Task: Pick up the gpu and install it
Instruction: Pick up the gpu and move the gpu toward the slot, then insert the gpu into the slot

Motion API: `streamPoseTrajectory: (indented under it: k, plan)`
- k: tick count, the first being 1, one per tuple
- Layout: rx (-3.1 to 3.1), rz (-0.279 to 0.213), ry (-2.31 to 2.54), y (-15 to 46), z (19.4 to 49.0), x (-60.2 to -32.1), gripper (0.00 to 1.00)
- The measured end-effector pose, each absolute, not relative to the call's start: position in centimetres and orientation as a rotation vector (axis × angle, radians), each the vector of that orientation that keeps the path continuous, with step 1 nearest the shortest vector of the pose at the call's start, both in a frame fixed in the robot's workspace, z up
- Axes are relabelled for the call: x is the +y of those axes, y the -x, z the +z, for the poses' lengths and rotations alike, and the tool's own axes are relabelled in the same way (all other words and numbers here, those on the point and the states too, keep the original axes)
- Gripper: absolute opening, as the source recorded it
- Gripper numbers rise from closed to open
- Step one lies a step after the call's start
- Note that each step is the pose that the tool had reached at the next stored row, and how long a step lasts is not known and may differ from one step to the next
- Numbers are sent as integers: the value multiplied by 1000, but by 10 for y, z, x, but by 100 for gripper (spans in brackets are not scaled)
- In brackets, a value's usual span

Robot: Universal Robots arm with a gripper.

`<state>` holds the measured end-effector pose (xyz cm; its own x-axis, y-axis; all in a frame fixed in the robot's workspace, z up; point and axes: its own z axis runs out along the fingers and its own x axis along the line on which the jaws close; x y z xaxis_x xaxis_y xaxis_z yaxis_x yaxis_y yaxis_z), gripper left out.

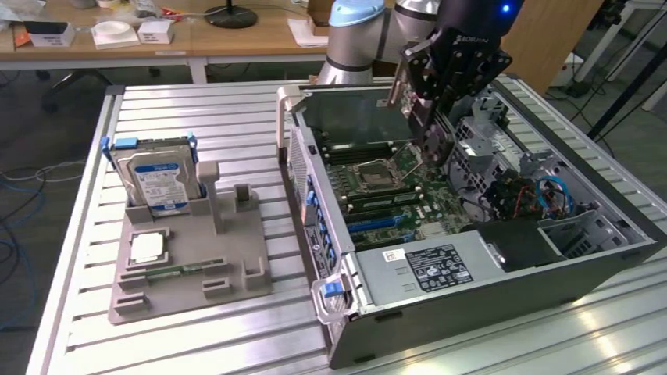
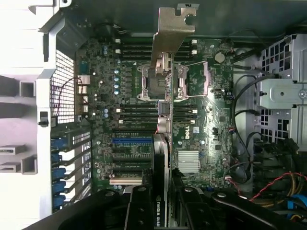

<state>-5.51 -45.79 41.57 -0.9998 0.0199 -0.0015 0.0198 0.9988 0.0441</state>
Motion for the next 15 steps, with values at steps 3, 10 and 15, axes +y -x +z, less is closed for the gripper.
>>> streamPoseTrajectory:
  k: [3,10,15]
  plan:
    - [3139,69,-31,52,416,-458,26]
    - [3139,69,-31,51,416,-458,26]
    - [3139,69,-31,51,416,-458,26]
